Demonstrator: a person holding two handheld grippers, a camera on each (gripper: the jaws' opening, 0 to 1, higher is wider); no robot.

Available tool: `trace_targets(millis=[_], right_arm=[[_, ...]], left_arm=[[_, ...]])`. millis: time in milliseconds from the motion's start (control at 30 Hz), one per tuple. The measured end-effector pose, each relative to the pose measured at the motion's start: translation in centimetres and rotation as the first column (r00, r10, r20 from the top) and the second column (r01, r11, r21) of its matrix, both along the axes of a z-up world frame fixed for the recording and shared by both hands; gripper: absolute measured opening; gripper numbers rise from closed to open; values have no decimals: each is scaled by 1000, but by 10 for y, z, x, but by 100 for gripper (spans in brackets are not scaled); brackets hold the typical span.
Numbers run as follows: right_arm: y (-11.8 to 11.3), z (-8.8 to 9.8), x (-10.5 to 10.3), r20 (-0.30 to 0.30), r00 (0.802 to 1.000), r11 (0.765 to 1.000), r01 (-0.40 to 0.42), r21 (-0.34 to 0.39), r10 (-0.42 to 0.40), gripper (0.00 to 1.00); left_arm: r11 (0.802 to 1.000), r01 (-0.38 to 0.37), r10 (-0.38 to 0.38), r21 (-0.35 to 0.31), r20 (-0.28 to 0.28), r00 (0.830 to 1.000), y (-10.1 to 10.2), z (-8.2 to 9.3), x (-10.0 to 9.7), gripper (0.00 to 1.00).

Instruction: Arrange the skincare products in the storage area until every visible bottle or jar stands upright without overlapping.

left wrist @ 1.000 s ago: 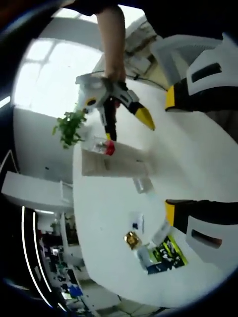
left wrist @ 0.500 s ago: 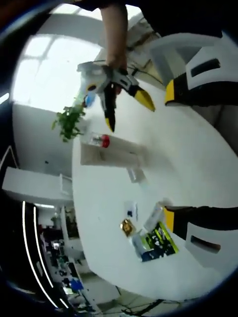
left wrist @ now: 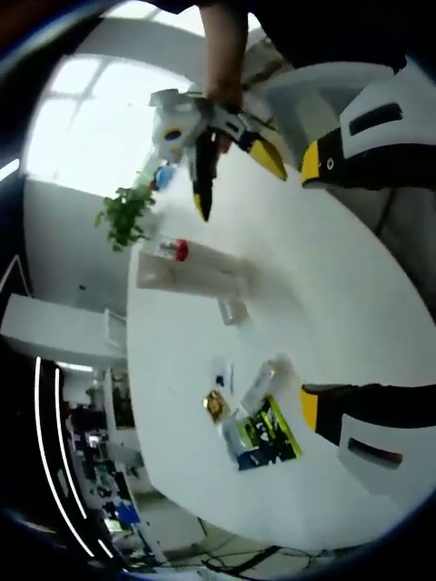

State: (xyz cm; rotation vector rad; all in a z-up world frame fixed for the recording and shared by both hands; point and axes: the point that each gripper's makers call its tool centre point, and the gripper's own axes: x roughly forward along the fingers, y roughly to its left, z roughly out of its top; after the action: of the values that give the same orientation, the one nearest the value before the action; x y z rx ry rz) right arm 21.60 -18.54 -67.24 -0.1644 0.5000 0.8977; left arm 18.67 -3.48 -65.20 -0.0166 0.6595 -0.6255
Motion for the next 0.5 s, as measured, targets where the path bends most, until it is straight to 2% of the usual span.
trace_targets(millis=[100,300,400,500], right_arm=[[1,-2,0,-18,999,999,35,14,-35,100],[7,-11,-11,-56,993,994,108,23,-107,100],[7,-12,-14,-72,990,992,124,-5,-124,100],[8,-8,-14,-56,988,990,141,-19,-142,100]], left_arm=[[999,4,-3,-34,9,1000,5,4,-2,96],[999,28,-30,-27,-42,999,15,-5,-10,99],[998,53,-54,-17,-70,996,22,-11,-15,99],[999,37,-40,-27,-89,995,34,-13,-15,99]])
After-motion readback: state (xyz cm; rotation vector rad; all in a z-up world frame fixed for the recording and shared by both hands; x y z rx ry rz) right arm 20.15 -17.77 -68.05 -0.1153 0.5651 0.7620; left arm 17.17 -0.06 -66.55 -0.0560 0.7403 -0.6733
